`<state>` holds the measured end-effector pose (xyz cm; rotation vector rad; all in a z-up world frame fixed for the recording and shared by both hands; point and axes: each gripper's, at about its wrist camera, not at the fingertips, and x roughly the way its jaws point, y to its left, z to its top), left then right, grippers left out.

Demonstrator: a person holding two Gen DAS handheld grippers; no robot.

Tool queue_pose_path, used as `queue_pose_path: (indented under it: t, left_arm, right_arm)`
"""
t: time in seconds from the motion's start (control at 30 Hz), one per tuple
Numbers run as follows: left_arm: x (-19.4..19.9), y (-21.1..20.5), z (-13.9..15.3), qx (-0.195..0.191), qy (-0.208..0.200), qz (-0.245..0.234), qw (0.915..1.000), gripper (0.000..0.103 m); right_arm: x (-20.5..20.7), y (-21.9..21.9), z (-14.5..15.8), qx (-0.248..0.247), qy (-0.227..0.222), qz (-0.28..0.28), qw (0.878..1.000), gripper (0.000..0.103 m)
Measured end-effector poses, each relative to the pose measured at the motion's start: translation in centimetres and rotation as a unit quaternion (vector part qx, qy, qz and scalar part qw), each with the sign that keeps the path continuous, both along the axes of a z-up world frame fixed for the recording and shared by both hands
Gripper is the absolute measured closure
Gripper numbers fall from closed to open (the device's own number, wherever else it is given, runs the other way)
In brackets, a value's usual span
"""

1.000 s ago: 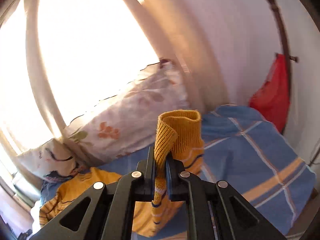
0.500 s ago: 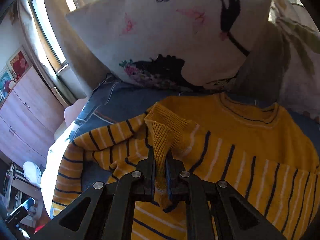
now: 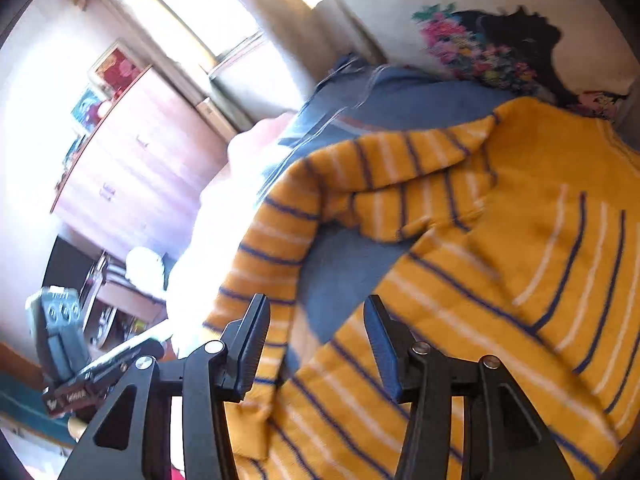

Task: Fold small clothes

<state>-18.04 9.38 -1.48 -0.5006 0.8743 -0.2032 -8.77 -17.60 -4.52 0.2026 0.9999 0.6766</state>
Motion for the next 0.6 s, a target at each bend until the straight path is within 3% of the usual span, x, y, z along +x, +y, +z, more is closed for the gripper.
queue_pose_path:
  t: [0.13,0.23,0.27,0.3,0.33,0.47,0.6]
  left_arm:
    - [-0.6,0.6,0.4,0.004,-0.008,0.004,1.0,0.017]
    - [-1.1,0.9,1.1,0.007,-0.017,0.007,0.9998,0.017]
    - [-1.3,0.9,1.3,0.008,-0.02,0.008,0.9997,0.017]
    - [-1.3,0.9,1.5,0.008,-0.022,0.009,0.9997,0.017]
    - [-1.3,0.9,1.8,0.007,-0.024,0.009,0.9996,0.017]
    - [-1.1,0.2,3.3,0.008,-0.039,-0.001,0.9992,0.017]
    - [-0.3,-2.6,4.6,0.014,-0.053,-0.039,0.9977,0.017]
  right_arm:
    - [-3.2,5.6,-2.6,-0.053,0.008,0.069,0.996,0.05]
    - [-4.2,8.1,-4.4,-0.118,-0.009,0.074,0.99,0.052]
    - [-4.6,8.3,-4.3,-0.119,-0.02,0.073,0.99,0.08]
    - [-4.7,8.6,-4.2,-0.11,-0.009,0.08,0.991,0.094]
    - [-4.9,8.4,-3.9,-0.092,0.002,0.083,0.992,0.095]
    - [-6.2,5.9,1.5,-0.073,-0.068,0.057,0.993,0.095]
    - [-6.3,-1.2,8.2,-0.055,-0.124,-0.008,0.991,0.095]
